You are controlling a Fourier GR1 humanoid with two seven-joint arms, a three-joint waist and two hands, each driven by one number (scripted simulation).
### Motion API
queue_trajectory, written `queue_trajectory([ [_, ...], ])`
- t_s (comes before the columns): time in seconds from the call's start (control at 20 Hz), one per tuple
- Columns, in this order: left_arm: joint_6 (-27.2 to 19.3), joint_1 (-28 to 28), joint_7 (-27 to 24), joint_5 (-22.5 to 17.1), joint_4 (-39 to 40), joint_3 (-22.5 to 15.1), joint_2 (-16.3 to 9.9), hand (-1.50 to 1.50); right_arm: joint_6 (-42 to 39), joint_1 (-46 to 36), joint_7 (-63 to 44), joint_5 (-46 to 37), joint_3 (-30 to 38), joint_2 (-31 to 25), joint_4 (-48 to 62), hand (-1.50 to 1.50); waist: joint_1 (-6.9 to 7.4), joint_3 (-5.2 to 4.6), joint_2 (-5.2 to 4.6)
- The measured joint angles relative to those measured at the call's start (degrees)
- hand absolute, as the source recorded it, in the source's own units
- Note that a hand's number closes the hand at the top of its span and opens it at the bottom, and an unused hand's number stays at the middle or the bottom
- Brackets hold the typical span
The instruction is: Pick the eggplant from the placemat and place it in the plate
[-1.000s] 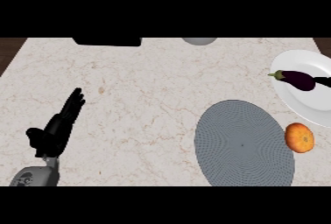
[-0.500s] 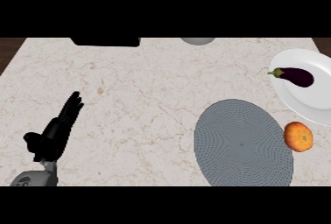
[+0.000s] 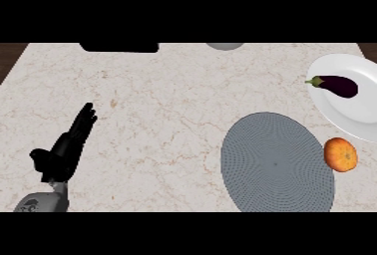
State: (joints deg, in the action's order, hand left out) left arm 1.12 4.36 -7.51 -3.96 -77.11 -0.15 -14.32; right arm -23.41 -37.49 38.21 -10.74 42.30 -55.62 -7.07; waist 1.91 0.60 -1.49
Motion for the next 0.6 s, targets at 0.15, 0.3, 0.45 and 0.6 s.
queue_trajectory([
  [0.15,-0.3,0.8,0.4,0.2,0.3,-0.1,0.4,0.0,-1.8,2.6,1.1,-0.2,-0.2,-0.9,-0.7,-1.5,-0.07,0.06,-0.04],
  [0.3,0.2,0.8,0.0,0.1,0.7,0.1,0.1,0.0,-2.1,4.8,1.9,-0.4,-0.5,-1.3,-1.6,-1.5,0.13,0.13,-0.09],
  [0.45,0.0,1.4,0.6,0.0,0.8,0.2,0.3,0.0,-2.4,6.4,2.3,-0.6,-0.8,-1.9,-2.2,-1.5,0.15,0.2,-0.09],
  [0.6,0.2,1.5,0.3,-0.1,0.9,0.5,0.1,0.0,-2.2,8.1,3.1,-0.5,-0.8,-1.7,-2.7,-1.5,0.16,0.23,-0.03],
])
